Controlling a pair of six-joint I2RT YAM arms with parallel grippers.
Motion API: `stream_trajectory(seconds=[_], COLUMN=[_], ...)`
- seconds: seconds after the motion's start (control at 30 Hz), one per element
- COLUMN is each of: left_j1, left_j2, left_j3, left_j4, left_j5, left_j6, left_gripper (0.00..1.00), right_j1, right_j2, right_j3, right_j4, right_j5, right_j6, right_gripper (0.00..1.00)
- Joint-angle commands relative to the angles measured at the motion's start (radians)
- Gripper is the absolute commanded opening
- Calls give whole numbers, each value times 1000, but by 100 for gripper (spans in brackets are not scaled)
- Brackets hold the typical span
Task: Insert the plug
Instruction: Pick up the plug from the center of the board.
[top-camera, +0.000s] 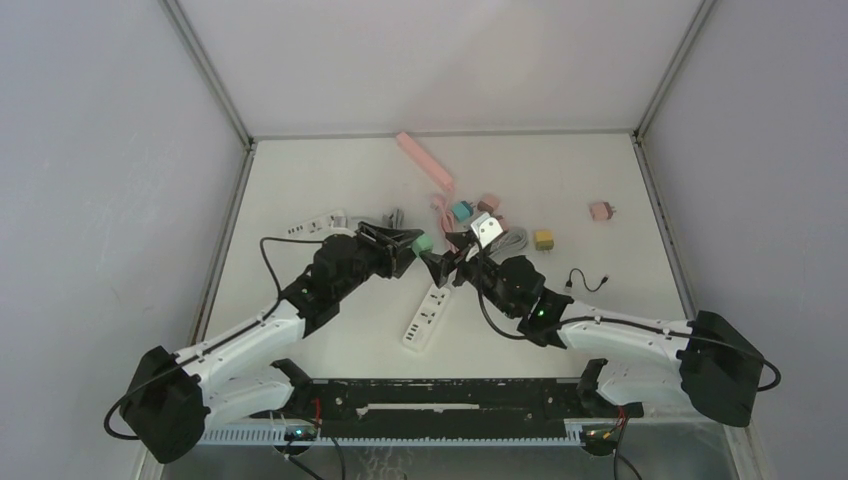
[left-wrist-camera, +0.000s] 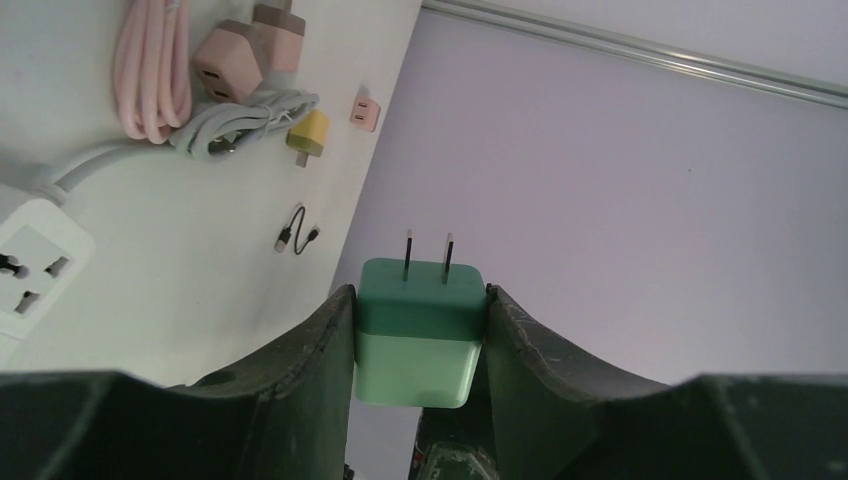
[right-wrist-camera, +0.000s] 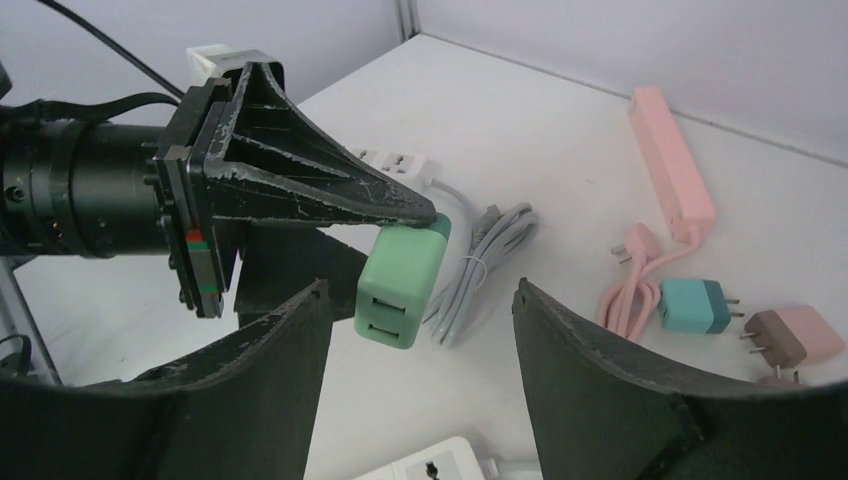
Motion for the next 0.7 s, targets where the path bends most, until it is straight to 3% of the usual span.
stream_trajectory(seconds=[0.0, 0.5, 0.67], left_j1=[-12, -42, -46], left_j2=[9, 15, 27], left_j3=[25, -6, -12], left_j4=[120, 178, 204], left_j5=[3, -30, -11], left_j6=[-63, -116, -122], left_gripper=[0, 0, 0], right_j1=[4, 15, 19], right_j2=[38, 98, 98], right_j3=[34, 58, 58], right_j4=[133, 191, 194], right_j5=[50, 91, 101], right_j6=[39, 53, 51], right_gripper=[73, 62, 51])
